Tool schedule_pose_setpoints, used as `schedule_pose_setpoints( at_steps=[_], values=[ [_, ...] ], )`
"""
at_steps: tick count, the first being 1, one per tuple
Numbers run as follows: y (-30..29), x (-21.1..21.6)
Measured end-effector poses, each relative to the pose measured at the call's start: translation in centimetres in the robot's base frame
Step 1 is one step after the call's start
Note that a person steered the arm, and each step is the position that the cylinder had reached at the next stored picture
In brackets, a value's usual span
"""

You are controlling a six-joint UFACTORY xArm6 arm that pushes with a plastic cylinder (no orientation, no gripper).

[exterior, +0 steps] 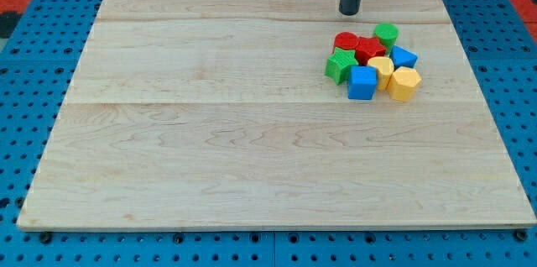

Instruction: Separate the group of blocks on the board

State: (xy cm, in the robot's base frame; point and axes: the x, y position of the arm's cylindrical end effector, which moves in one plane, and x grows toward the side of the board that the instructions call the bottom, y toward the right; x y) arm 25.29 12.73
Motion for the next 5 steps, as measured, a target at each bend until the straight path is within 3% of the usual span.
schedule_pose_setpoints(
  at_steps=[2, 3, 4, 5],
  values=[
    [0.0, 0.1],
    [3.9, 0.2],
    [6.4, 2.3],
    [8.9, 7.7]
  ],
)
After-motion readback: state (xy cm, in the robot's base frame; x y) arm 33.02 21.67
